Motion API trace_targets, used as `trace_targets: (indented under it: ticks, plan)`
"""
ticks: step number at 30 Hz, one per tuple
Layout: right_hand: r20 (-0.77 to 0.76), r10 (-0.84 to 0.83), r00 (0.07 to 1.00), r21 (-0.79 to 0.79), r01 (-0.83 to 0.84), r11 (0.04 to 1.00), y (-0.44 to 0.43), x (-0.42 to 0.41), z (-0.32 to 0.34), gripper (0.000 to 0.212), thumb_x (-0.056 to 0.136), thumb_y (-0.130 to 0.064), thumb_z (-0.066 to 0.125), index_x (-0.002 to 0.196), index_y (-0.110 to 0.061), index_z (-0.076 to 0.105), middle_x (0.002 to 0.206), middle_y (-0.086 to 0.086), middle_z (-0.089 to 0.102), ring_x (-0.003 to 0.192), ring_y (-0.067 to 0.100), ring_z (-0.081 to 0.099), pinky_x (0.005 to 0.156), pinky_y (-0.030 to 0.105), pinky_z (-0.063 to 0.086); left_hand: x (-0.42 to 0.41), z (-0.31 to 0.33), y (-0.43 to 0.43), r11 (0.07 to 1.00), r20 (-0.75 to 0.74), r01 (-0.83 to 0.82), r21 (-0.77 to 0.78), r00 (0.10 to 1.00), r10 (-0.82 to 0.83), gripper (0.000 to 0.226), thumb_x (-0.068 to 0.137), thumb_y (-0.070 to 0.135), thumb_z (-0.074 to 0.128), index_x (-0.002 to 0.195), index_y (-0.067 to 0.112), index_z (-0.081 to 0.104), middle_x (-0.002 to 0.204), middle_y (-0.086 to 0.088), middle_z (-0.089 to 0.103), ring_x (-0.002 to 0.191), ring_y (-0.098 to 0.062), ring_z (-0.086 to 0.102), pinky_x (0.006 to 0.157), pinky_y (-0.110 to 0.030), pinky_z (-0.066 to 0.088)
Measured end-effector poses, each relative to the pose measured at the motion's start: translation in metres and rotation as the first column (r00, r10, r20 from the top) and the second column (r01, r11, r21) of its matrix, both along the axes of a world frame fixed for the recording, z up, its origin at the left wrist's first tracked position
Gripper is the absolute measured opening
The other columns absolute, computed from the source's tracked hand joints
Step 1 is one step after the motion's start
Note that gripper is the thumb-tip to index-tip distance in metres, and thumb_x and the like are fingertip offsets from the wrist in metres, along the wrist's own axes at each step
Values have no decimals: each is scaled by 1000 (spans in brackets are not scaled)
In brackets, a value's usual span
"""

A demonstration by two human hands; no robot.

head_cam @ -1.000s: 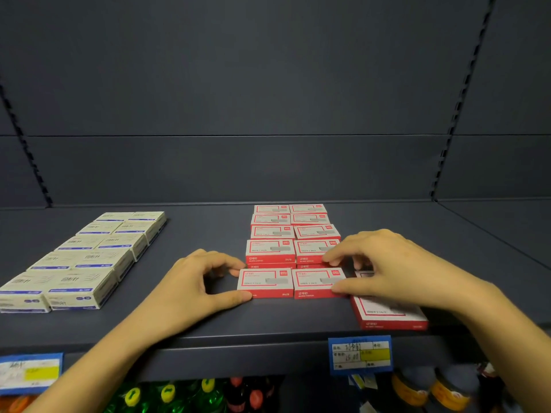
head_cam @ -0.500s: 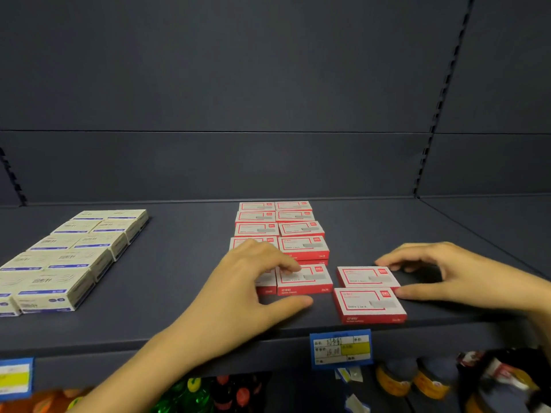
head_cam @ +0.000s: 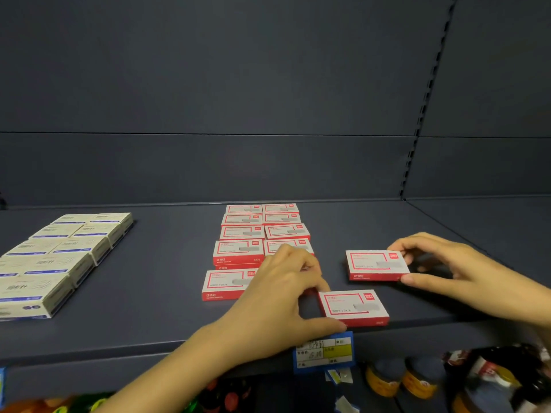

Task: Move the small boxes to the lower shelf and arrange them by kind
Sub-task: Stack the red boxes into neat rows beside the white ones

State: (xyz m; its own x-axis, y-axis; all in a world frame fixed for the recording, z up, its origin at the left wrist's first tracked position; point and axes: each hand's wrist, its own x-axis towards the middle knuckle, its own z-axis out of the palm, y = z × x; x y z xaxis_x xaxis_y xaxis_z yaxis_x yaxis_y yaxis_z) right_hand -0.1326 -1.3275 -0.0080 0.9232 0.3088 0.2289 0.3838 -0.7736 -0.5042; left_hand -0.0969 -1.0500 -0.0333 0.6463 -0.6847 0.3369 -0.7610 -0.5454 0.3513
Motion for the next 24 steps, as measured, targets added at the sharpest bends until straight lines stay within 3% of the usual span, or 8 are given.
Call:
trace_targets:
  ticks: [6, 10, 13, 19, 24]
  plan:
    - [67, 18, 998, 41, -21, 999, 7, 2, 3, 49, 72, -74, 50, 114, -50, 50, 118, -17, 57, 108, 5, 57, 80, 34, 52, 0, 12, 18, 987, -92, -16, -162, 996, 1, 39, 70, 56, 64, 102, 34, 62, 108, 27, 43, 111, 7, 33, 93, -16, 36]
    - [78, 46, 996, 55, -50, 997, 23, 8, 6, 49, 70, -77, 47, 113, -53, 48, 118, -20, 56, 109, 4, 56, 79, 33, 53, 2, 23, 51, 975, -15, -74, -208, 997, 72, 45, 64, 59, 61, 99, 31, 65, 104, 20, 52, 108, 2, 42, 92, -7, 31]
    - [67, 62, 996, 53, -66, 996, 36, 13, 5, 50, 69, -79, 45, 113, -56, 46, 118, -24, 54, 110, 1, 54, 81, 30, 53, 4, 29, 77, 967, -32, -130, -220, 992, 126, 46, 60, 58, 63, 98, 32, 66, 99, 16, 58, 103, -1, 45, 90, -9, 33]
    - [36, 98, 995, 38, -100, 994, 62, 23, 4, 36, 78, -54, 52, 113, -47, 50, 114, -22, 56, 105, 7, 56, 84, 38, 52, 8, 29, 111, 959, -90, -218, -183, 975, 204, 40, 60, 57, 63, 95, 38, 66, 87, 12, 60, 94, -8, 48, 84, -22, 39]
    - [16, 129, 992, 24, -129, 991, 78, 28, -1, 38, 79, -55, 51, 115, -47, 50, 112, -20, 55, 100, 10, 55, 79, 35, 52, 14, 20, 119, 969, -165, -224, -106, 965, 205, 38, 65, 51, 65, 99, 36, 66, 92, 11, 61, 94, -5, 48, 87, -22, 39]
